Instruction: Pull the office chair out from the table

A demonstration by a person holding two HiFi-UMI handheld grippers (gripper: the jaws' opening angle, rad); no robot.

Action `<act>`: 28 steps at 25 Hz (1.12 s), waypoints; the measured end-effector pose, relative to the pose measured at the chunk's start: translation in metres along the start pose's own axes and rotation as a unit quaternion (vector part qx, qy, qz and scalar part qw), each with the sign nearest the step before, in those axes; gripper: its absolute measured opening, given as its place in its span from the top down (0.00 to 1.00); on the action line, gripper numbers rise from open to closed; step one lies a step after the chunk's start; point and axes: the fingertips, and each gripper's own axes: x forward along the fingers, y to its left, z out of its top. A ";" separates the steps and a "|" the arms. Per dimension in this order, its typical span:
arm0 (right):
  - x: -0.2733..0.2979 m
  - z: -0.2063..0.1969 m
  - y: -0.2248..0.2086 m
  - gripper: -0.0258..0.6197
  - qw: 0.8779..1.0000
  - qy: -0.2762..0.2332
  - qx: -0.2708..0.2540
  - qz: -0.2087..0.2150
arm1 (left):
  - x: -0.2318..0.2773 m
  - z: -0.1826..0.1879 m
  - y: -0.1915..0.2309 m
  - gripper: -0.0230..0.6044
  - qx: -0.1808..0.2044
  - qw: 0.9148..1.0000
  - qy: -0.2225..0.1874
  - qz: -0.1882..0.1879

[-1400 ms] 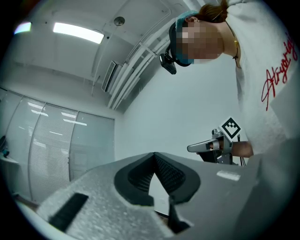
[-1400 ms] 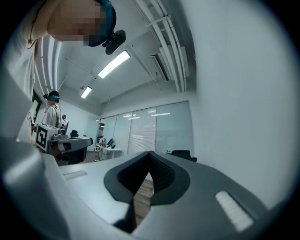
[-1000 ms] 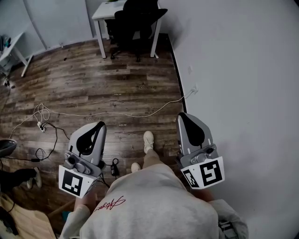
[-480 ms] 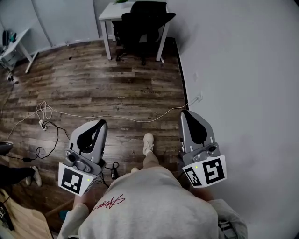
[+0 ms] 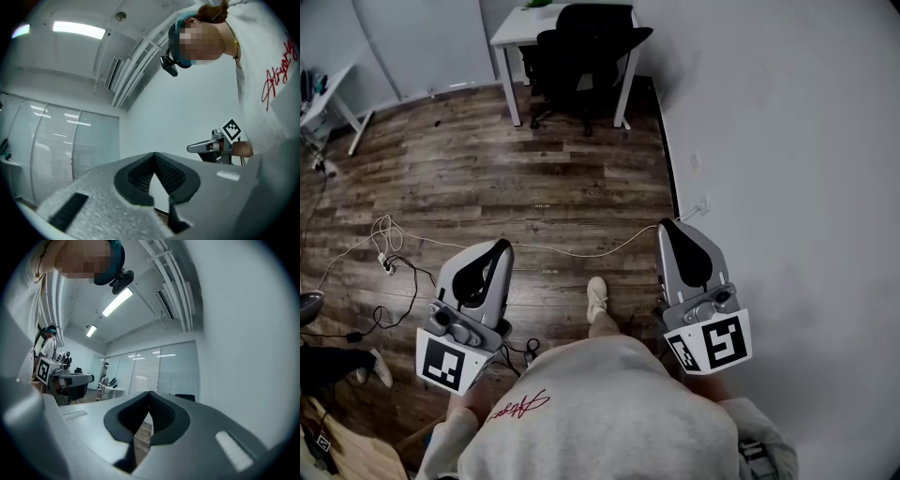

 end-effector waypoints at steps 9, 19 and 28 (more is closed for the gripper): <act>0.061 -0.009 -0.072 0.96 1.000 0.011 0.004 -0.009 | 0.095 -0.019 0.032 0.97 -0.001 1.000 0.002 -0.025; 0.125 -0.001 -0.159 0.96 0.999 -0.035 0.026 -0.009 | 0.188 -0.035 0.062 0.97 0.009 1.000 0.004 -0.021; 0.172 -0.015 -0.207 0.96 1.000 -0.023 -0.005 -0.004 | 0.248 -0.063 0.087 0.97 0.004 1.000 0.009 -0.006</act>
